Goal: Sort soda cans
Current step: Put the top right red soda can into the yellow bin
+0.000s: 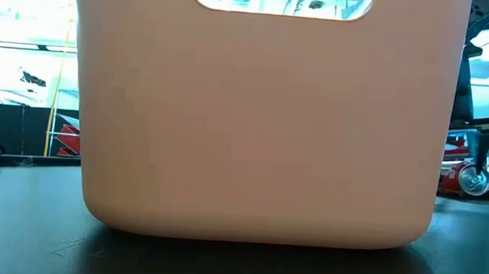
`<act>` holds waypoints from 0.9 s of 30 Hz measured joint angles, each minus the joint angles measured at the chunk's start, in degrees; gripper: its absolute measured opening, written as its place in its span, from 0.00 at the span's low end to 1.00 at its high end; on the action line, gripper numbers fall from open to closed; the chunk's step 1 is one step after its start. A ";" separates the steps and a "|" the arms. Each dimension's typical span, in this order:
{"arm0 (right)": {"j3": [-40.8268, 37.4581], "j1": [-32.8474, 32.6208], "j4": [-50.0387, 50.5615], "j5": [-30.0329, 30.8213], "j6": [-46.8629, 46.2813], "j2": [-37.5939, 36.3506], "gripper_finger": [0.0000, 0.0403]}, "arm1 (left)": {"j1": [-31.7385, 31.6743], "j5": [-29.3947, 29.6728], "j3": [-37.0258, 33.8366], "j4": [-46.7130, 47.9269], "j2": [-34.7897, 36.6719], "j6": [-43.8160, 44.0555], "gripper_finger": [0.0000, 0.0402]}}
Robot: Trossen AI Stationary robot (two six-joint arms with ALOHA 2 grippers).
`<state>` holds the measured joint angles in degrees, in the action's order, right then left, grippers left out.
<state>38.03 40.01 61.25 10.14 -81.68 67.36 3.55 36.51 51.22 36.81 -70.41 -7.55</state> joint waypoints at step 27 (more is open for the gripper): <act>10.77 8.99 6.64 -0.97 18.42 1.02 0.69 | -0.02 0.00 0.00 -4.14 0.04 -2.47 0.81</act>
<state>48.80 49.00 67.90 9.17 -63.26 68.37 3.53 36.51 51.22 32.67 -70.37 -10.02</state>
